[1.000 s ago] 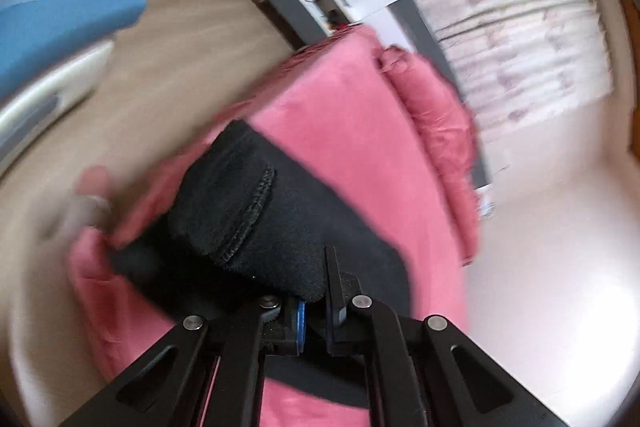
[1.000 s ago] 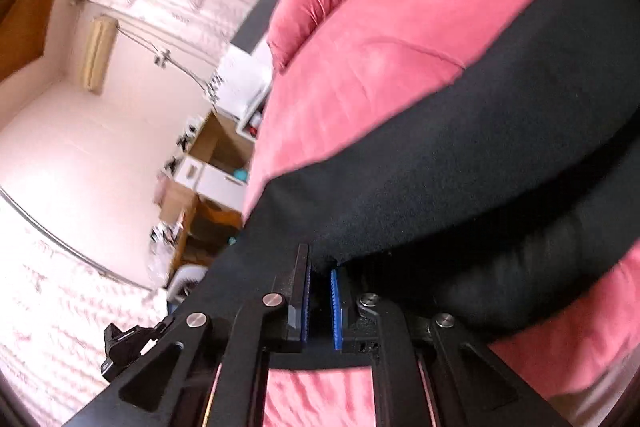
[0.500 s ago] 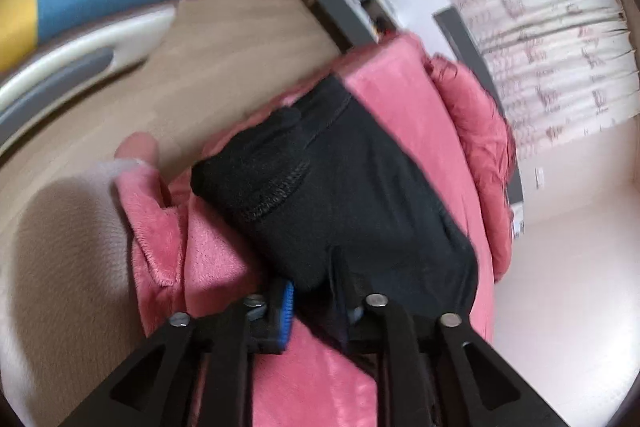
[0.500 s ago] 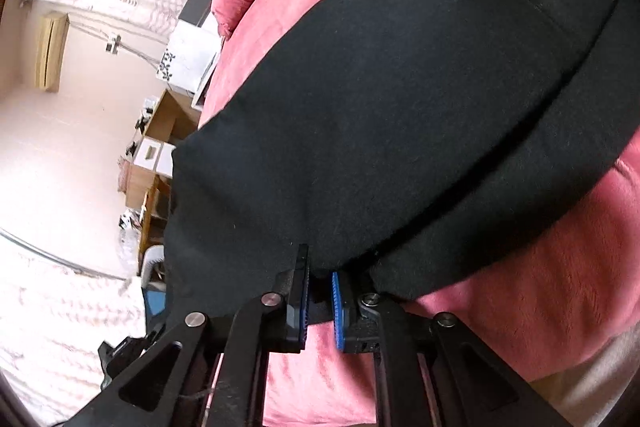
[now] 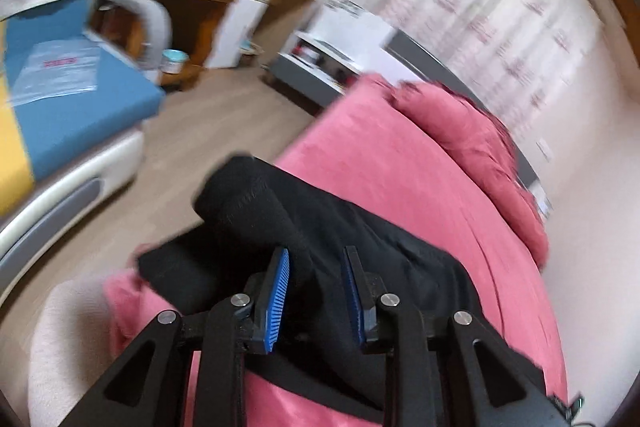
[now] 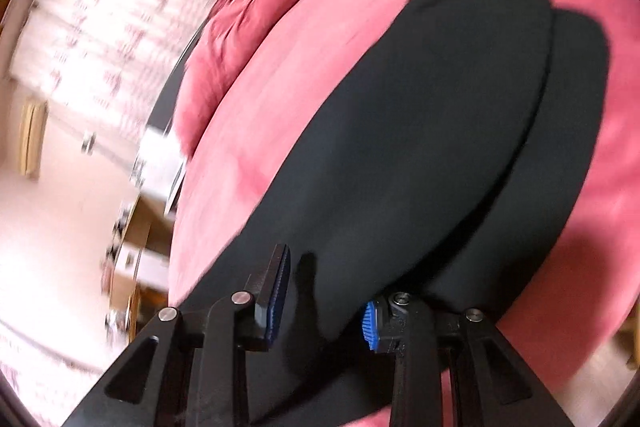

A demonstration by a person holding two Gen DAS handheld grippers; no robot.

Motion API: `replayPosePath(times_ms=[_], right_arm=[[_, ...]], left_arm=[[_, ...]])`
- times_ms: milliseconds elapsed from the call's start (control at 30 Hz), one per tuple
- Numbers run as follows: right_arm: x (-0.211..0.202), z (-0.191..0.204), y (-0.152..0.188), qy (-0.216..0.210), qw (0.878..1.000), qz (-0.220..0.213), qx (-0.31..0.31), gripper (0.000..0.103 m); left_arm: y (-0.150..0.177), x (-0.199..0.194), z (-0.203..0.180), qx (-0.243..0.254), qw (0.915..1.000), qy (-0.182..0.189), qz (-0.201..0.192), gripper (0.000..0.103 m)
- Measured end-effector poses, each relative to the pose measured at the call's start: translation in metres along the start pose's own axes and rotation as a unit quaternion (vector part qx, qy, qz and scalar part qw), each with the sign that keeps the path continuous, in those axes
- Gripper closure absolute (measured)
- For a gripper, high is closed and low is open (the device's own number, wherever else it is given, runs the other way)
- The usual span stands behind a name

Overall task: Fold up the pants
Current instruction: 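Lay the pants flat on the bed and open both tools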

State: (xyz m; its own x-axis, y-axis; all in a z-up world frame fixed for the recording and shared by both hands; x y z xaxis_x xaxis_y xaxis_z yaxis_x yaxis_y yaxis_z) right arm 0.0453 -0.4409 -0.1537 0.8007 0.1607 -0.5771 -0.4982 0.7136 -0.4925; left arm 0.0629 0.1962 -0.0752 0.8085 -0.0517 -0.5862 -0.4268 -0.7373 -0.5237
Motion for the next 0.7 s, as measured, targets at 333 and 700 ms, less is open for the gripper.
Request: replayPosePath(times_ms=[333, 700], right_arm=[[-0.023, -0.098, -0.077, 0.062, 0.992, -0.06, 0.09, 0.09], [-0.09, -0.084, -0.078, 0.089, 0.991, -0.1, 0.016, 0.095]], left_arm=[[-0.018, -0.029, 0.049, -0.08, 0.992, -0.078, -0.058, 0.076], [0.091, 0.082, -0.074, 0.164, 0.9688, 0.055, 0.178, 0.076]])
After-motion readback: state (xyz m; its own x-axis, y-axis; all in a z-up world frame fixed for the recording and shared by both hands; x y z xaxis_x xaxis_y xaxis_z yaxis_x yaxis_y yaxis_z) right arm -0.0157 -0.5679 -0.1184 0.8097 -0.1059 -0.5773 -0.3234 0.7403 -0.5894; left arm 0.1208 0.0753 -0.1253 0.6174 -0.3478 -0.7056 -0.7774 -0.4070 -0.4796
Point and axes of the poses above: each gripper's, at about its wrist camera, not at the fingertips, and x roughly the way its jaws point, z to its left, y to its underside, the point moved 4 cm from there along x, roughly the way its jaws point, and after that the axes turned 10 degrees about -x, right-handed, at the moved point
